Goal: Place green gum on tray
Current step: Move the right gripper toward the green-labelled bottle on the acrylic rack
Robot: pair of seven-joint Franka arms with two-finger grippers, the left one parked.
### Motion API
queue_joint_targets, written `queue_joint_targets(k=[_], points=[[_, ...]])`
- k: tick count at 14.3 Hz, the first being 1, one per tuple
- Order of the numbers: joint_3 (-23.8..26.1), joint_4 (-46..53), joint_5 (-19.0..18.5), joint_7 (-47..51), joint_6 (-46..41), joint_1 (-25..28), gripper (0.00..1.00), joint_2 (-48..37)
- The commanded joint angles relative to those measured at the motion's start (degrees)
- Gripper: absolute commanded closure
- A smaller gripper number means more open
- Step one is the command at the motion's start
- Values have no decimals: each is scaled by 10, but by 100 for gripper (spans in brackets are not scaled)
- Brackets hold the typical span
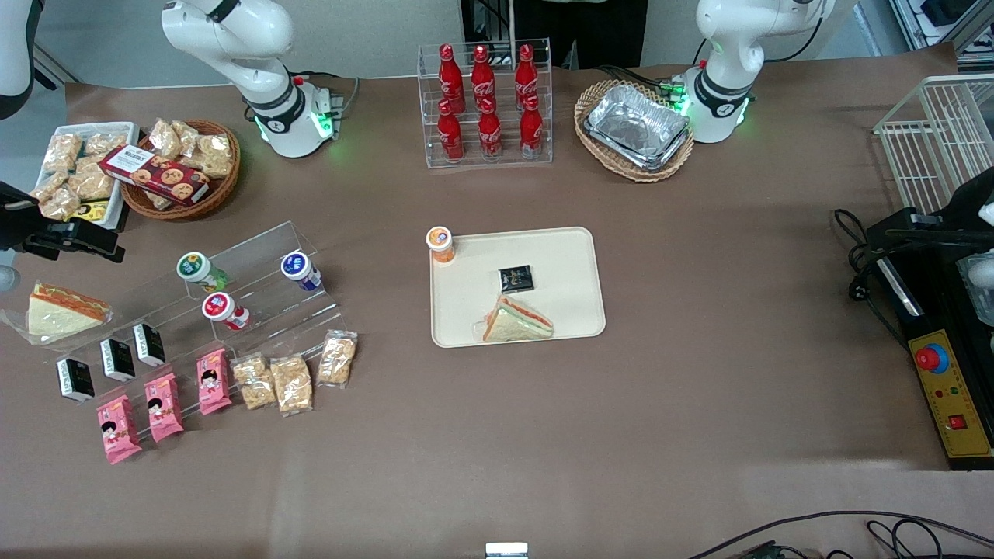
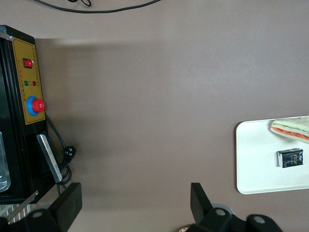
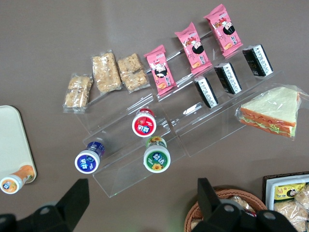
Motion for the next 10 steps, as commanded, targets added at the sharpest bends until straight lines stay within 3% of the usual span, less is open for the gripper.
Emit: queue_joint_targets(k=[1, 6, 10], points=[[0, -2, 6, -15, -8, -4, 0, -7], [-3, -8, 1, -161, -33, -6, 0, -37], [-4, -25, -4, -170, -46, -7, 0, -58]])
